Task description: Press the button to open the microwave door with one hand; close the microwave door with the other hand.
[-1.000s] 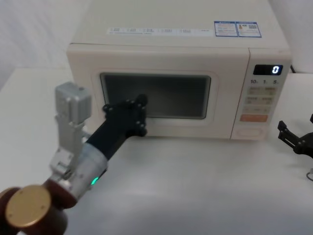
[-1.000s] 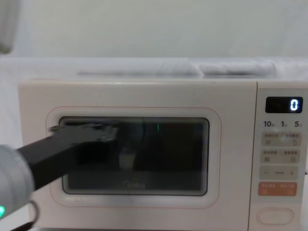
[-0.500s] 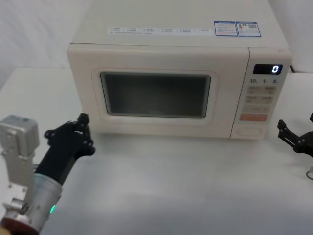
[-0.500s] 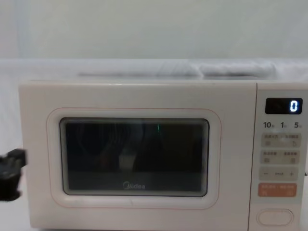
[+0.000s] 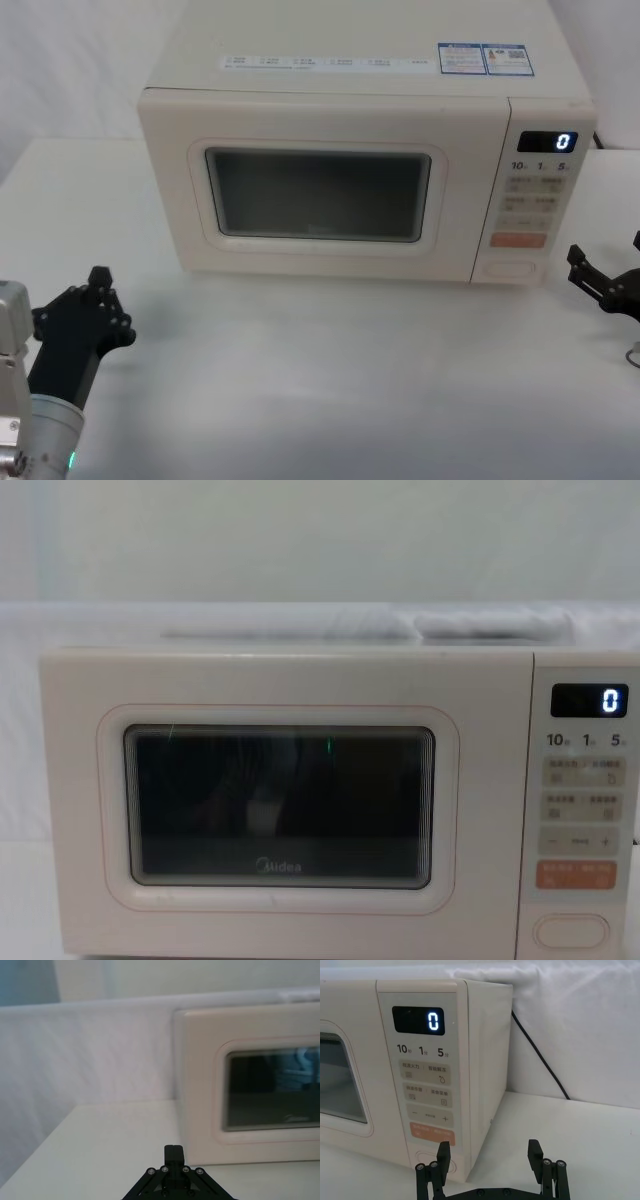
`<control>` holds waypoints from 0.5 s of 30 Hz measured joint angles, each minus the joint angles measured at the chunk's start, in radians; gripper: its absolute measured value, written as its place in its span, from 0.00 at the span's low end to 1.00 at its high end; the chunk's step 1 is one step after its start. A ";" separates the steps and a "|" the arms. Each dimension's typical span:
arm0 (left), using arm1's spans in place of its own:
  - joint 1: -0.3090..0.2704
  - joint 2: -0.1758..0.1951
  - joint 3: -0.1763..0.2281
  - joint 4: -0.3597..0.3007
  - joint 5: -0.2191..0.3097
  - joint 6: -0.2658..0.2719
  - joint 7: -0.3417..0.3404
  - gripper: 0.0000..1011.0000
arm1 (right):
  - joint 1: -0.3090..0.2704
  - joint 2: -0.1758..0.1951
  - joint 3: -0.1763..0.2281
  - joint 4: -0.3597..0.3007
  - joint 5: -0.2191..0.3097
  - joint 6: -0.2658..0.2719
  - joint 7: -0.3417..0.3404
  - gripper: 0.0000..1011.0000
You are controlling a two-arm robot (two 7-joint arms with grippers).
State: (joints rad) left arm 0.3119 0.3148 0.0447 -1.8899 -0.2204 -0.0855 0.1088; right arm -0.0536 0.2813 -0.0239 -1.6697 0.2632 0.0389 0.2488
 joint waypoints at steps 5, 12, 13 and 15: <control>-0.016 -0.028 -0.014 0.030 0.013 0.008 0.022 0.00 | 0.000 0.000 0.000 0.000 0.000 0.000 0.000 0.99; -0.059 -0.057 -0.020 0.081 0.019 0.014 0.022 0.00 | 0.000 0.000 0.000 0.000 0.000 0.000 0.000 0.99; -0.063 -0.059 -0.019 0.086 0.021 0.015 0.019 0.00 | 0.000 0.000 0.000 0.000 0.000 0.000 0.000 0.99; -0.074 -0.064 -0.015 0.102 0.027 0.019 0.010 0.00 | 0.000 0.000 0.000 0.000 0.000 0.000 0.000 0.99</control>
State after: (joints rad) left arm 0.2381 0.2510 0.0296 -1.7883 -0.1937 -0.0670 0.1185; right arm -0.0537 0.2812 -0.0239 -1.6698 0.2633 0.0389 0.2488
